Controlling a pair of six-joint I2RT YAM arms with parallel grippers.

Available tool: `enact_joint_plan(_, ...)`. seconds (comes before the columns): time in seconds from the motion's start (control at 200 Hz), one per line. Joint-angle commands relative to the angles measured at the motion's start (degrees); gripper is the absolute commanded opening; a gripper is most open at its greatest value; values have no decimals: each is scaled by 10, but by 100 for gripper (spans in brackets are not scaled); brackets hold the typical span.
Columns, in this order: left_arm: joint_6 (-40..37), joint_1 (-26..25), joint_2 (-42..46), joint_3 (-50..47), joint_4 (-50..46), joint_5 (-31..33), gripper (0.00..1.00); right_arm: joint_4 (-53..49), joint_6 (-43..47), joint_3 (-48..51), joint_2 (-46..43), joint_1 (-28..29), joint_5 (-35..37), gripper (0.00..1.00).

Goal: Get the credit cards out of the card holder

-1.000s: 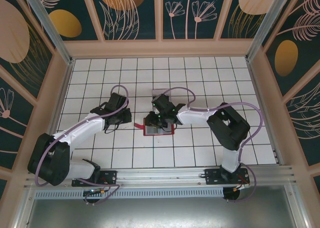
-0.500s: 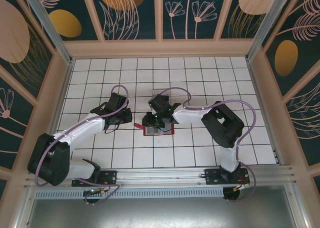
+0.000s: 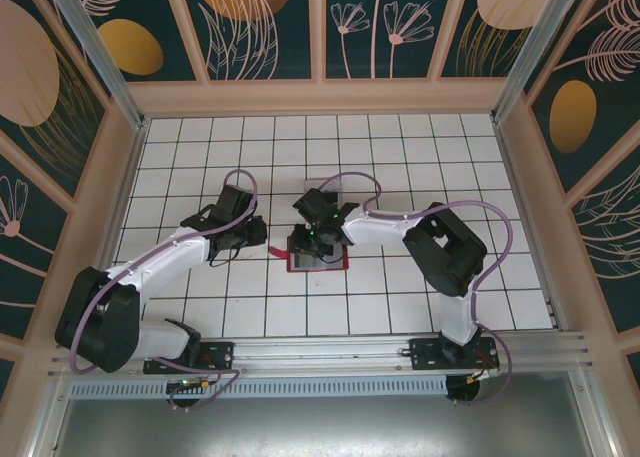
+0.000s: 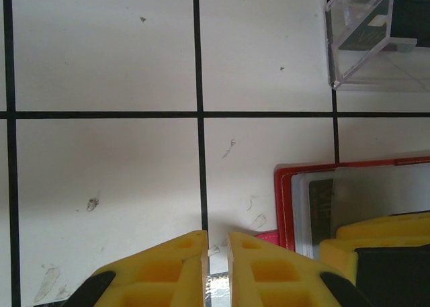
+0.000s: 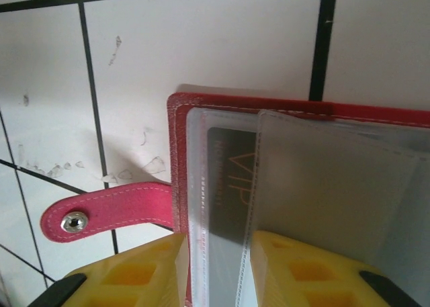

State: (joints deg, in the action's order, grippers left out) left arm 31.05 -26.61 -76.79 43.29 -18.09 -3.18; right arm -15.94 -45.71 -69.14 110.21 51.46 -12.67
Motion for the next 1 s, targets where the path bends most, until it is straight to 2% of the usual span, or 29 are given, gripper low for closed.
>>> enact_joint_plan(0.0, -13, 1, -9, 1, 13, -13, 18, -81, 12, -19, 8, 10, 58, 33)
enact_joint_plan(0.556, -8, 1, -24, 18, 31, -44, 19, -266, 43, -122, 32, 42, 213, 42)
enact_joint_plan(0.991, -8, 1, -44, 28, 41, -68, 20, -325, 39, -133, 23, 47, 271, 46)
